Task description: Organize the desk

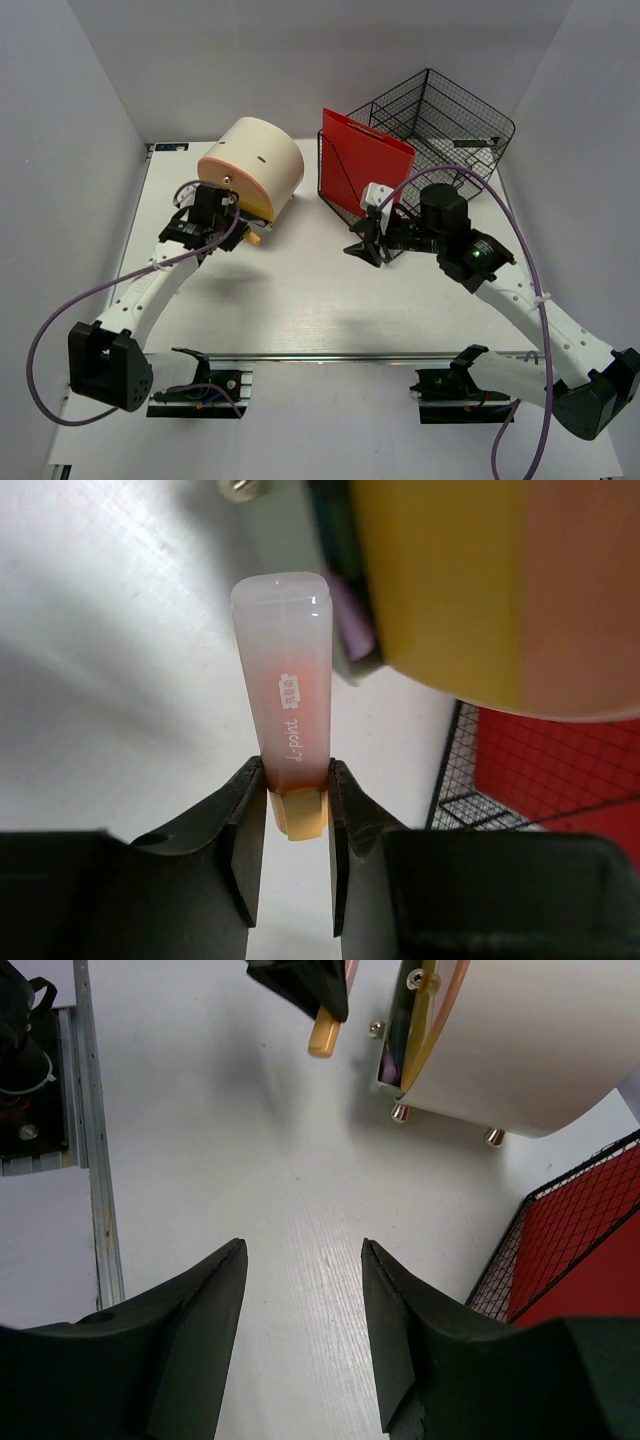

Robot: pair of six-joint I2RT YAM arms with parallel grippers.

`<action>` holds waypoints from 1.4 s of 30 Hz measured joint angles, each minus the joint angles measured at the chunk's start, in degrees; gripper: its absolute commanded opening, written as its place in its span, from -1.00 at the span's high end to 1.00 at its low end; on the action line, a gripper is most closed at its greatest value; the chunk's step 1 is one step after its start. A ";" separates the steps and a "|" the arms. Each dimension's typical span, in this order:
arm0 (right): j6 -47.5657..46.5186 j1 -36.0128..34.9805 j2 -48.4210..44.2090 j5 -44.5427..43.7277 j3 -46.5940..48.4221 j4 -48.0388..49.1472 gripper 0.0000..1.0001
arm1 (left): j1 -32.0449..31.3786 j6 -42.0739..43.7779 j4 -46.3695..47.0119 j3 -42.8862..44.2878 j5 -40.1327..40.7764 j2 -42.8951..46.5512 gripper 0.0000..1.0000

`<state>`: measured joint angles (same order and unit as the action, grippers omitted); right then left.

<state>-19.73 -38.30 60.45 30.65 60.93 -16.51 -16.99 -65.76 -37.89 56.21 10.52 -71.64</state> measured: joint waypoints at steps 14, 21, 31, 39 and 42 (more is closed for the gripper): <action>-0.22 1.99 -0.44 0.09 -1.79 0.44 -0.12 | 6.75 12.02 16.17 -1.81 -10.51 -1.77 1.00; -0.28 2.36 -1.16 0.52 -1.79 0.48 -0.12 | 12.90 4.68 27.78 -12.50 -18.67 1.53 1.00; -0.46 2.95 -1.20 0.90 -1.81 0.48 -0.12 | 17.99 -0.35 40.96 -15.47 -27.89 -1.49 1.00; -0.72 2.99 -1.20 1.03 -2.36 0.85 -0.12 | 21.09 -3.91 49.68 -19.58 -32.44 -4.00 1.00; -0.90 2.99 -1.20 1.05 -2.64 0.87 -0.12 | 21.77 -4.79 52.06 -20.87 -33.66 -5.62 1.00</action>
<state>-20.62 -35.31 59.24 31.70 58.28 -15.64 4.78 -70.54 14.17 35.33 -23.14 -77.25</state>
